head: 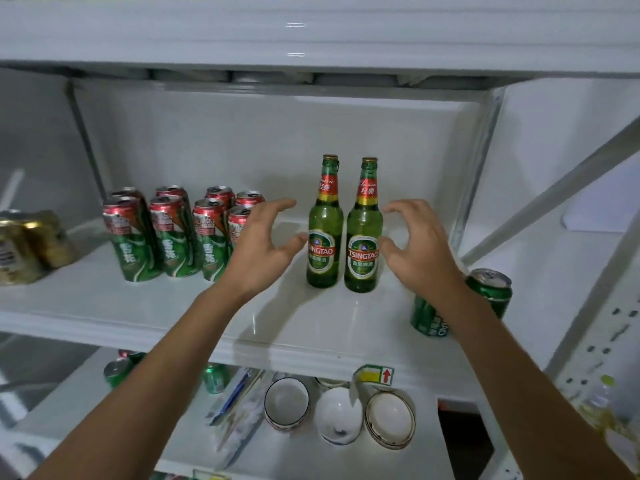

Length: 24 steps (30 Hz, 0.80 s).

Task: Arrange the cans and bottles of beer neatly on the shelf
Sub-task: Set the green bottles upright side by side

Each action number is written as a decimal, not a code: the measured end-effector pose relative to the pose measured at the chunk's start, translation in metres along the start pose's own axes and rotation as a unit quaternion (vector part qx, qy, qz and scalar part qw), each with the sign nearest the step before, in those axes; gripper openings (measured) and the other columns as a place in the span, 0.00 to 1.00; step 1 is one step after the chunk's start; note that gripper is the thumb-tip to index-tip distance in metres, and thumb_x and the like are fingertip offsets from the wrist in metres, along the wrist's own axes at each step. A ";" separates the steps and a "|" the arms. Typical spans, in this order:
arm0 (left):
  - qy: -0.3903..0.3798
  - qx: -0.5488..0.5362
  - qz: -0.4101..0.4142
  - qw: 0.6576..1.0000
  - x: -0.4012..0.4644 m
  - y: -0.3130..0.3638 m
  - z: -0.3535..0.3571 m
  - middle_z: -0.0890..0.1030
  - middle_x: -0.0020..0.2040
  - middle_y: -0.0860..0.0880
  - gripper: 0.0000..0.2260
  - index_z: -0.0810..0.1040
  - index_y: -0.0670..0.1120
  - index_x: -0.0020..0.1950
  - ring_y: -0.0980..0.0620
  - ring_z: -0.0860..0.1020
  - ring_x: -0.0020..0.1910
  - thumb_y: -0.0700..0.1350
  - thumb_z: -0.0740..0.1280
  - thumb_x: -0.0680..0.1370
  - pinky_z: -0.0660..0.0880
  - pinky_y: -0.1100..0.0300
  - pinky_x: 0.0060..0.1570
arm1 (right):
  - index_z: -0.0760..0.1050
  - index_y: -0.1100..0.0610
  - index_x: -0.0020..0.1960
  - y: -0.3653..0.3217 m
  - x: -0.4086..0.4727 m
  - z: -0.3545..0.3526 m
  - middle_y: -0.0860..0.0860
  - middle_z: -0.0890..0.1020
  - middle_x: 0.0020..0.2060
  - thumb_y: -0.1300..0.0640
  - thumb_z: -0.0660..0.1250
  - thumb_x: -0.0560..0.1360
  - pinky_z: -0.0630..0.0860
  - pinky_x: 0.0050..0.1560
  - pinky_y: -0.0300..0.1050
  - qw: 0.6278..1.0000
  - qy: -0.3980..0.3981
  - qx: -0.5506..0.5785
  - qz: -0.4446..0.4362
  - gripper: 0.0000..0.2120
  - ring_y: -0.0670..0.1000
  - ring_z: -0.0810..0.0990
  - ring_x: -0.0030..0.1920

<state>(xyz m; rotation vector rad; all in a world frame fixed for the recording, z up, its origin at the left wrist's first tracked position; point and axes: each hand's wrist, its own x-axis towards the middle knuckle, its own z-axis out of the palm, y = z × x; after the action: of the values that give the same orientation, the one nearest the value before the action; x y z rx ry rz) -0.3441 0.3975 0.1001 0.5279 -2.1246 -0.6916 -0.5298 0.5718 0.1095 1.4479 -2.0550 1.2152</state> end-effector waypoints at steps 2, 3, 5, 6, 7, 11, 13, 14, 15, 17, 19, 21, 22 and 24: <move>-0.010 -0.005 0.002 1.000 0.010 -0.001 0.000 0.69 0.75 0.50 0.26 0.69 0.53 0.76 0.54 0.67 0.72 0.51 0.71 0.80 0.63 0.57 0.70 | 0.72 0.55 0.68 -0.006 0.009 0.007 0.48 0.72 0.62 0.61 0.71 0.75 0.65 0.66 0.44 0.999 -0.007 0.018 0.038 0.23 0.50 0.71 0.66; -0.016 -0.006 0.005 1.000 0.015 -0.001 0.002 0.69 0.75 0.50 0.26 0.69 0.53 0.76 0.52 0.67 0.73 0.51 0.71 0.79 0.63 0.57 0.70 | 0.71 0.54 0.69 -0.007 0.013 0.011 0.47 0.71 0.62 0.61 0.71 0.75 0.65 0.65 0.42 0.998 -0.010 0.023 0.054 0.24 0.48 0.70 0.65; -0.031 -0.012 0.015 0.999 0.026 0.001 0.008 0.67 0.76 0.50 0.27 0.68 0.53 0.78 0.54 0.66 0.72 0.51 0.71 0.80 0.62 0.58 0.69 | 0.69 0.53 0.71 -0.006 0.021 0.018 0.48 0.71 0.64 0.61 0.72 0.75 0.64 0.63 0.40 0.996 -0.013 0.028 0.079 0.27 0.45 0.69 0.62; -0.037 -0.020 0.019 0.999 0.031 0.001 0.011 0.67 0.76 0.50 0.28 0.67 0.54 0.78 0.56 0.65 0.71 0.51 0.71 0.80 0.62 0.59 0.68 | 0.68 0.53 0.72 -0.005 0.024 0.020 0.49 0.71 0.65 0.61 0.72 0.75 0.65 0.63 0.39 0.996 -0.012 0.031 0.088 0.28 0.44 0.69 0.62; -0.040 -0.028 0.022 0.999 0.036 0.002 0.014 0.66 0.76 0.51 0.28 0.66 0.54 0.78 0.58 0.64 0.70 0.51 0.71 0.80 0.62 0.59 0.67 | 0.68 0.53 0.73 -0.003 0.028 0.023 0.51 0.71 0.66 0.60 0.72 0.75 0.65 0.63 0.40 0.995 -0.009 0.034 0.097 0.28 0.45 0.69 0.63; -0.038 -0.059 0.017 0.997 0.052 -0.005 0.023 0.66 0.77 0.53 0.29 0.64 0.55 0.79 0.56 0.65 0.72 0.52 0.70 0.80 0.64 0.58 0.67 | 0.65 0.54 0.74 0.007 0.036 0.031 0.53 0.70 0.70 0.58 0.73 0.75 0.70 0.68 0.49 0.991 0.003 0.054 0.124 0.30 0.51 0.71 0.68; -0.044 -0.075 0.011 0.996 0.061 -0.008 0.029 0.66 0.77 0.53 0.30 0.63 0.54 0.80 0.55 0.66 0.73 0.51 0.70 0.80 0.65 0.58 0.67 | 0.64 0.53 0.75 0.009 0.042 0.034 0.53 0.70 0.71 0.55 0.73 0.76 0.71 0.69 0.53 0.989 0.003 0.063 0.137 0.31 0.52 0.71 0.69; -0.048 -0.085 0.006 0.995 0.066 -0.009 0.031 0.67 0.77 0.52 0.31 0.62 0.53 0.80 0.54 0.67 0.73 0.51 0.71 0.80 0.66 0.57 0.68 | 0.63 0.52 0.76 0.009 0.046 0.037 0.53 0.70 0.72 0.53 0.73 0.77 0.71 0.70 0.54 0.986 0.004 0.068 0.151 0.32 0.53 0.71 0.70; -0.050 -0.093 0.001 0.994 0.072 -0.009 0.034 0.68 0.77 0.50 0.31 0.62 0.52 0.81 0.53 0.68 0.73 0.50 0.70 0.80 0.67 0.56 0.68 | 0.62 0.52 0.77 0.008 0.050 0.040 0.53 0.70 0.73 0.51 0.73 0.77 0.71 0.70 0.55 0.983 0.003 0.074 0.168 0.33 0.53 0.71 0.70; -0.053 -0.113 -0.009 0.992 0.084 -0.007 0.039 0.70 0.75 0.48 0.31 0.62 0.48 0.81 0.51 0.70 0.71 0.50 0.70 0.81 0.69 0.56 0.66 | 0.63 0.51 0.77 0.006 0.059 0.047 0.52 0.71 0.72 0.49 0.72 0.77 0.72 0.69 0.55 0.977 -0.007 0.095 0.193 0.32 0.52 0.72 0.69; -0.055 -0.125 -0.009 0.991 0.095 -0.007 0.045 0.75 0.70 0.49 0.27 0.67 0.46 0.78 0.52 0.74 0.66 0.51 0.69 0.81 0.72 0.56 0.62 | 0.68 0.50 0.73 0.004 0.067 0.056 0.50 0.77 0.65 0.48 0.71 0.78 0.76 0.64 0.53 0.972 -0.018 0.120 0.199 0.26 0.49 0.77 0.62; -0.059 -0.135 0.001 0.989 0.103 -0.009 0.051 0.79 0.60 0.52 0.21 0.73 0.46 0.73 0.54 0.77 0.58 0.50 0.69 0.81 0.76 0.57 0.59 | 0.72 0.51 0.68 0.003 0.073 0.063 0.48 0.81 0.57 0.48 0.70 0.79 0.78 0.59 0.48 0.968 -0.007 0.140 0.209 0.20 0.46 0.80 0.55; -0.059 -0.142 0.004 0.988 0.106 -0.012 0.053 0.80 0.57 0.53 0.19 0.75 0.46 0.71 0.53 0.79 0.55 0.49 0.69 0.81 0.77 0.57 0.57 | 0.75 0.53 0.65 0.003 0.075 0.066 0.48 0.82 0.54 0.48 0.70 0.79 0.79 0.56 0.45 0.968 0.012 0.137 0.212 0.18 0.46 0.81 0.53; -0.061 -0.132 0.009 0.989 0.112 -0.018 0.056 0.81 0.56 0.52 0.17 0.76 0.46 0.69 0.53 0.79 0.52 0.49 0.70 0.81 0.77 0.58 0.53 | 0.78 0.56 0.61 0.002 0.077 0.069 0.48 0.83 0.48 0.50 0.70 0.79 0.77 0.47 0.34 0.970 0.048 0.114 0.209 0.14 0.43 0.81 0.47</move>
<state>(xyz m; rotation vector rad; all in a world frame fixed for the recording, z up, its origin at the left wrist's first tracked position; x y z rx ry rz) -0.4514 0.3356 0.1247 0.3294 -2.1042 -0.9993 -0.5514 0.4716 0.1225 1.0412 -2.2836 1.6969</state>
